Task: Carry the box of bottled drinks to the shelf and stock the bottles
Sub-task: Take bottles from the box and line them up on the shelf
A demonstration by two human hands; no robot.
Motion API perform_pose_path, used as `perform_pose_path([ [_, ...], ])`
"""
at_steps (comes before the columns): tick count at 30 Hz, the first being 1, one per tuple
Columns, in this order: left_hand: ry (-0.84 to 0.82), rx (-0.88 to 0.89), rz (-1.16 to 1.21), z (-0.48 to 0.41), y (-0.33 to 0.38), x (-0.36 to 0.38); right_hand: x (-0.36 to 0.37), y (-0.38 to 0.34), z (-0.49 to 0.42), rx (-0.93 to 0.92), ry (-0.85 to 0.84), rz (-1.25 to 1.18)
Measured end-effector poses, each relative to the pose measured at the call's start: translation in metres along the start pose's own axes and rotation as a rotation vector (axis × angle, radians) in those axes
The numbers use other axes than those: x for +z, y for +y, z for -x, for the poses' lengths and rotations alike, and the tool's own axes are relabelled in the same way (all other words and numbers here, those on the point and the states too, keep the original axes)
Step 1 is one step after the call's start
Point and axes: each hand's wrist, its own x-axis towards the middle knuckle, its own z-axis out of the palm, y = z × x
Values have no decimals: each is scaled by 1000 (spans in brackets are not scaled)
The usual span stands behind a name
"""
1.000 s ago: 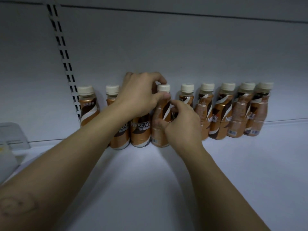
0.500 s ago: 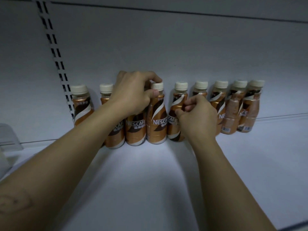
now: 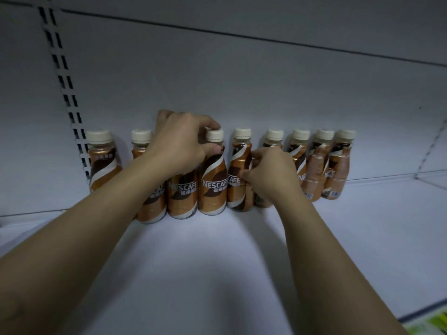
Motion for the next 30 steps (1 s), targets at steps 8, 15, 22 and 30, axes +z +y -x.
perform_pose_path([
  [8,12,54,-67,-1,-2,2,7,12,14,-75,19,-136],
  [15,-55,44,-96,-1,2,-5,8,19,24,-79,90,-207],
  [22,-68,14,-171,-7,18,-20,10,15,30,-88,91,-309],
  [30,-359,51,-170,-38,53,-6,17,22,25,-145,133,-156],
])
